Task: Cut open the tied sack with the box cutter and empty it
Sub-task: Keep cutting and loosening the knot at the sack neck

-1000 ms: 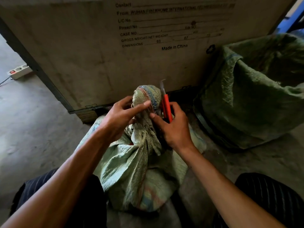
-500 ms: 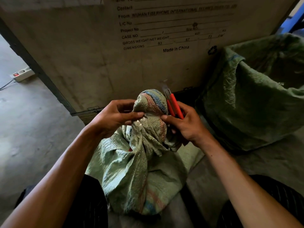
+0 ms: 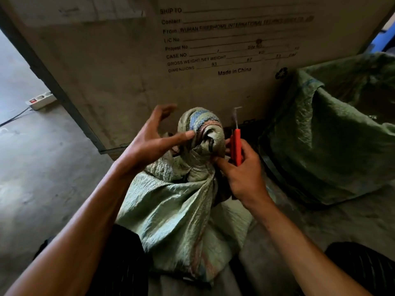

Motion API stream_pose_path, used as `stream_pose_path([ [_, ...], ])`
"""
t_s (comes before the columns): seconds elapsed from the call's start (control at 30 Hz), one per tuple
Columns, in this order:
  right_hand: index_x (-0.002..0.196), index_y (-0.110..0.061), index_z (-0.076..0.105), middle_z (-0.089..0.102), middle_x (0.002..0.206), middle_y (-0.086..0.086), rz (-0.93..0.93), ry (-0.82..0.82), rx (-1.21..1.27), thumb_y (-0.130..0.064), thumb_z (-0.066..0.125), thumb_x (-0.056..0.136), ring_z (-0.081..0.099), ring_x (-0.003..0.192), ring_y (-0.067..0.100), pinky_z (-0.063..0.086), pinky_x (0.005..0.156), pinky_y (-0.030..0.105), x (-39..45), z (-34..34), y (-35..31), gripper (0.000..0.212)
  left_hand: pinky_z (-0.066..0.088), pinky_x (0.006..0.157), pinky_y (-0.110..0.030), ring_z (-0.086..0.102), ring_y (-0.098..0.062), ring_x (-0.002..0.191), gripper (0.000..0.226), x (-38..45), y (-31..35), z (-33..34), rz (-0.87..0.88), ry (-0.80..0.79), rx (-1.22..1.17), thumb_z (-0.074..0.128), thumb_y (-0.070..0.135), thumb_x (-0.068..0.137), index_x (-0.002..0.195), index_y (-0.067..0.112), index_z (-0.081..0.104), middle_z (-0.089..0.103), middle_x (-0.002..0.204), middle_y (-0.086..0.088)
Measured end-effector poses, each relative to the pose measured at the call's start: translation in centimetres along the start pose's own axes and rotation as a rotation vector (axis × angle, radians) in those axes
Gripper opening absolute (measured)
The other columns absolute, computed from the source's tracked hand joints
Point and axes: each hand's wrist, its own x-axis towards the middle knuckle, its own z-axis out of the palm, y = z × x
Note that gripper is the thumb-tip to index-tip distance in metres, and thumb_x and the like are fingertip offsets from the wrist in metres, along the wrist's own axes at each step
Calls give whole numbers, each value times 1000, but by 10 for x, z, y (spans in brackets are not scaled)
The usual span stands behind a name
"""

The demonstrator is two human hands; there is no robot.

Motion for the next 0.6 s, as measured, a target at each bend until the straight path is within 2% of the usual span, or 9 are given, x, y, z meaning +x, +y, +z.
stream_pose_path([
  [0.03,96,-9,58,66,85,3,-4,-24,-5,1,73,75,65,79,8,54,69,17,1,-1,-3,28,46,96,-33,50,-11,124,71,1,-1,-1,-6,-100,-46,75,48,70,132,33,44,50,140,0],
  [0.1,96,-8,58,67,85,4,2,-18,-25,-2,73,75,65,78,9,55,69,20,4,-5,-5,26,55,88,-35,63,-16,111,63,2,-1,5,-17,-188,-108,73,42,77,131,21,48,63,125,-3],
  [0.13,96,-9,59,67,86,5,11,5,-48,-6,73,76,66,79,10,56,70,23,6,-7,-5,25,57,83,-36,68,-17,101,58,5,-1,8,-31,-131,-92,73,42,77,124,17,53,69,113,-3],
  [0.2,96,-17,59,67,85,1,28,66,-145,-18,72,79,66,77,10,54,67,26,8,-10,-7,21,58,80,-40,70,-17,90,58,10,-3,11,-89,102,8,75,55,68,109,19,58,71,101,-1],
  [0.3,102,-17,58,52,65,-9,61,44,-282,-26,61,87,50,53,4,38,52,20,4,-7,-12,18,55,71,-33,65,-15,83,62,13,-13,8,-244,336,103,73,62,64,105,18,60,68,100,-1],
  [0.37,104,-17,55,46,65,-7,61,-40,-382,-22,50,92,42,51,5,32,46,18,-6,0,-15,15,45,58,-24,59,-9,75,57,12,-14,6,-297,384,115,73,56,70,106,13,60,65,99,-1],
  [0.47,126,-17,45,58,90,4,12,-165,-552,-20,45,94,53,68,13,39,50,15,-24,13,-19,32,41,57,-25,60,-16,77,52,12,-16,6,-293,430,151,74,54,71,98,12,61,64,92,-3],
  [0.57,129,-19,42,58,88,5,-13,-279,-582,-24,43,95,54,67,16,50,57,36,-37,23,-21,34,42,60,-26,60,-19,76,50,13,-18,6,-314,461,168,75,54,68,91,12,62,66,88,-4],
  [0.6,128,-19,42,55,84,4,-23,-297,-583,-24,42,95,51,65,15,47,56,36,-39,25,-22,33,42,59,-26,60,-18,74,50,13,-19,7,-314,467,161,76,54,67,90,13,62,66,87,-4],
])
